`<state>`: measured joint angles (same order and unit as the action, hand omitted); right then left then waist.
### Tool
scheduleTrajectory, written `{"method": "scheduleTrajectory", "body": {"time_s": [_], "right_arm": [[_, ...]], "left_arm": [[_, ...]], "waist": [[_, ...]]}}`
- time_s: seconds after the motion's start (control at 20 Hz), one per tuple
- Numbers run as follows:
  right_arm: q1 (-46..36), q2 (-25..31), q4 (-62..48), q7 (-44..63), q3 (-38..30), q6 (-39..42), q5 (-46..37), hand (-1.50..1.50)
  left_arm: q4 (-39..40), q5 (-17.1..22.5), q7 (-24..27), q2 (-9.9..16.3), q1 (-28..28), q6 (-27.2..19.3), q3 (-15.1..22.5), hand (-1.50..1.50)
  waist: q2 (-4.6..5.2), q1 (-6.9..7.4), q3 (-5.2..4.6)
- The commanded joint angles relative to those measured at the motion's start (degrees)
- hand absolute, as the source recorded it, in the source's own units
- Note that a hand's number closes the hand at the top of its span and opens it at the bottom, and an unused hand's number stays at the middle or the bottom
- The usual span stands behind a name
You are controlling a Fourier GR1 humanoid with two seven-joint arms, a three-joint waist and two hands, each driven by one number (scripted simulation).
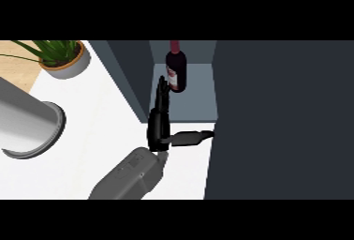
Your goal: Pick up the wine, place it into the cabinet and close the cabinet
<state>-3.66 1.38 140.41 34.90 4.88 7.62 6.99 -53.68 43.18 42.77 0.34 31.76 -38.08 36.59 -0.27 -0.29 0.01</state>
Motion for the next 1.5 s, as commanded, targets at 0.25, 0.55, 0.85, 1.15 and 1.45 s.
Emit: {"method": "scheduleTrajectory", "body": {"time_s": [0.25,0.55,0.85,1.15,1.45], "right_arm": [[-1.62,0.5,2.02,1.53,-0.64,-0.84,0.52,-1.5],[2.86,0.74,2.93,-2.06,-3.97,1.61,4.51,-1.5],[5.22,0.83,6.74,0.35,-1.3,1.66,3.35,-1.5],[2.48,0.94,5.16,5.52,1.14,1.72,5.91,-1.5],[1.37,3.6,7.44,8.99,1.44,4.9,9.0,1.5]], "left_arm": [[-23.36,-6.96,-5.24,0.04,-11.88,-10.35,8.14,-1.5],[-34.26,-11.23,-8.53,5.62,-19.22,-14.42,9.86,-1.5],[-47.55,-13.59,-8.74,10.84,-30.83,-14.34,12.75,-1.5],[-52.01,-14.48,-9.63,16.69,-33.35,-7.85,12.12,-1.5],[-60.84,-15.21,-13.29,24.54,-35.69,-5.92,12.34,-1.5]], "waist": [[0.0,0.73,0.0],[0.05,0.5,0.04],[0.01,0.49,0.01],[0.12,0.36,-0.01],[0.06,0.28,0.01]]}}
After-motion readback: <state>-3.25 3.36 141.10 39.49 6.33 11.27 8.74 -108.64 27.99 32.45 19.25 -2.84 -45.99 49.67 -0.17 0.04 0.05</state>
